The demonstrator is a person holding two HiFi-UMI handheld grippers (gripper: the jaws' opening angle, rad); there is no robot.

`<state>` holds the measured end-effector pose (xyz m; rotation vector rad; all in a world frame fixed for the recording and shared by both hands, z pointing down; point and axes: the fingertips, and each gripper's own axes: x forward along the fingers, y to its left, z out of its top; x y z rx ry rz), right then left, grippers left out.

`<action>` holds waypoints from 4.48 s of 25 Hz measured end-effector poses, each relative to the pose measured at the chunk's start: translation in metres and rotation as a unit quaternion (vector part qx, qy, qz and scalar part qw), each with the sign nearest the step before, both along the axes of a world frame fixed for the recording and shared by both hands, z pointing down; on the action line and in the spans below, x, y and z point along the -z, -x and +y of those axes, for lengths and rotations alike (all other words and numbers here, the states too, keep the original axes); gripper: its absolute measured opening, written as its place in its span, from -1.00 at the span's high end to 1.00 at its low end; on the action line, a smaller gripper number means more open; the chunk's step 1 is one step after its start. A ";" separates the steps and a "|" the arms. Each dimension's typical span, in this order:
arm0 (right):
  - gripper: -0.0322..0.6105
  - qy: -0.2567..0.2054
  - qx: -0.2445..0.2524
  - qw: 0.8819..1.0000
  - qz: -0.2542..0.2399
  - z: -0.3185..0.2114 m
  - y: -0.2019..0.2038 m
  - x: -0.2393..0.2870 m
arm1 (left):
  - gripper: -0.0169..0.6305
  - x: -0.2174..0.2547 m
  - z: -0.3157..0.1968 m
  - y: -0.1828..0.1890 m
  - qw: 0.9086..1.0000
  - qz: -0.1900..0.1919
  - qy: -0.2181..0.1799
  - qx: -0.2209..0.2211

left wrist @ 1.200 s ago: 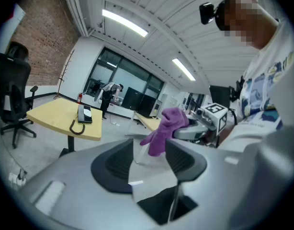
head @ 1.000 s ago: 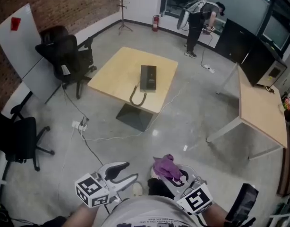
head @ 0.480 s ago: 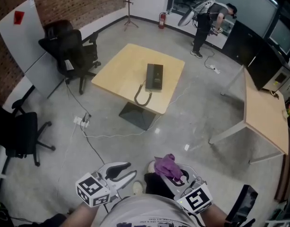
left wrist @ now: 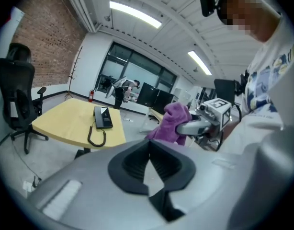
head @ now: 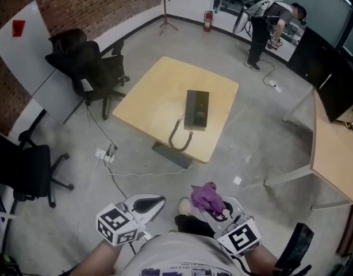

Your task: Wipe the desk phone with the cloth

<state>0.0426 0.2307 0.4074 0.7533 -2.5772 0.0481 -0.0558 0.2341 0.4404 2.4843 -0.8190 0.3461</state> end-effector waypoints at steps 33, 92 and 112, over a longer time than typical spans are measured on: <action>0.57 0.055 -0.270 0.960 0.056 -0.208 0.007 -0.020 | 0.16 -0.178 -0.389 -0.060 0.942 0.137 0.278 -0.130; 0.58 0.051 -0.106 0.992 0.056 -0.282 -0.023 -0.040 | 0.39 -0.010 -0.361 -0.068 0.927 0.271 0.232 -0.112; 0.58 -0.102 -0.109 0.985 0.084 -0.350 -0.001 0.051 | 0.39 0.004 -0.333 -0.076 0.922 0.257 0.234 -0.170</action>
